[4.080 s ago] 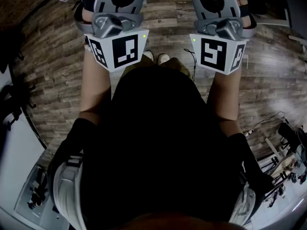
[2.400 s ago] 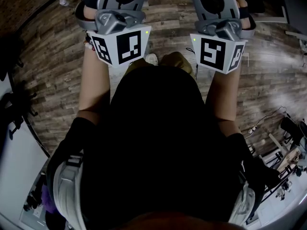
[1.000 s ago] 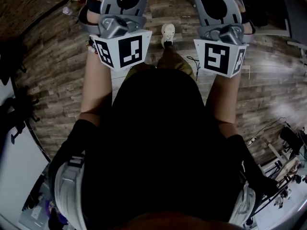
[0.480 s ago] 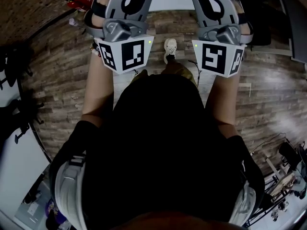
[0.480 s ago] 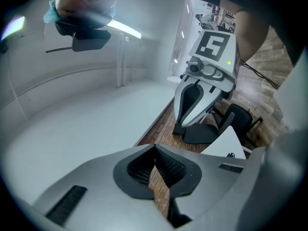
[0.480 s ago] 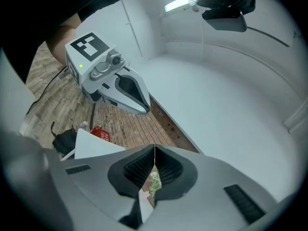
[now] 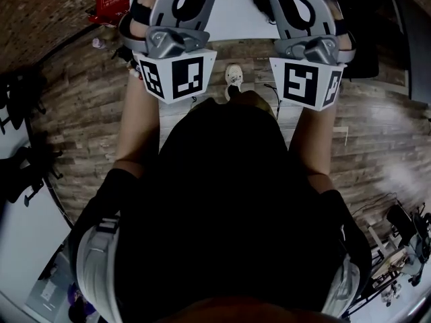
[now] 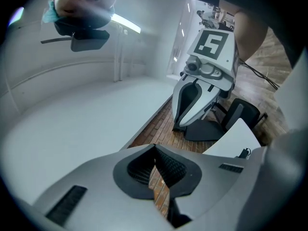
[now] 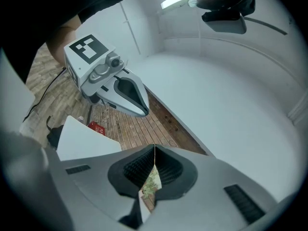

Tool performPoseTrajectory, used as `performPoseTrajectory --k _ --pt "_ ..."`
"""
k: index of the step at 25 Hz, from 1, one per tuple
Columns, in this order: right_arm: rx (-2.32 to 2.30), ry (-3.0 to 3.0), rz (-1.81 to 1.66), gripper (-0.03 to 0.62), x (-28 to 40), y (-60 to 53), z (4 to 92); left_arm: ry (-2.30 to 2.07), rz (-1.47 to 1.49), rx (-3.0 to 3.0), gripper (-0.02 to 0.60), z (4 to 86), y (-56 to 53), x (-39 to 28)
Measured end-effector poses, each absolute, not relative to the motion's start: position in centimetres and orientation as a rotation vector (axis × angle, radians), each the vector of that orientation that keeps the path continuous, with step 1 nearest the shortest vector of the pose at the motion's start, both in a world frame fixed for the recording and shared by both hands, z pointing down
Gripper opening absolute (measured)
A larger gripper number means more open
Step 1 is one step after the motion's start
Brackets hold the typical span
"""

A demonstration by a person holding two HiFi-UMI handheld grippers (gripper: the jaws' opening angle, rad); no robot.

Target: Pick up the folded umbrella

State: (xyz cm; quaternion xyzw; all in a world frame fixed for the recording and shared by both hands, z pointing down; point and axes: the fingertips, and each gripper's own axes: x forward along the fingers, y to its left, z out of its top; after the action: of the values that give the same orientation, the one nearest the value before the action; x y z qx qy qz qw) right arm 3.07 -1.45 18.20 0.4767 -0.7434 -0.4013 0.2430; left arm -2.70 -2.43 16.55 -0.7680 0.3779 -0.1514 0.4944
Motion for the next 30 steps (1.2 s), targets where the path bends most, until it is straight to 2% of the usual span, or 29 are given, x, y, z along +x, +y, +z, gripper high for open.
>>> performPoseTrajectory --k 30 --pt "1.199 -2.148 -1.076 0.031 6.5 -15.2 19.9 0.981 -0.455 -1.891 0.012 18.6 -15.0 1.1"
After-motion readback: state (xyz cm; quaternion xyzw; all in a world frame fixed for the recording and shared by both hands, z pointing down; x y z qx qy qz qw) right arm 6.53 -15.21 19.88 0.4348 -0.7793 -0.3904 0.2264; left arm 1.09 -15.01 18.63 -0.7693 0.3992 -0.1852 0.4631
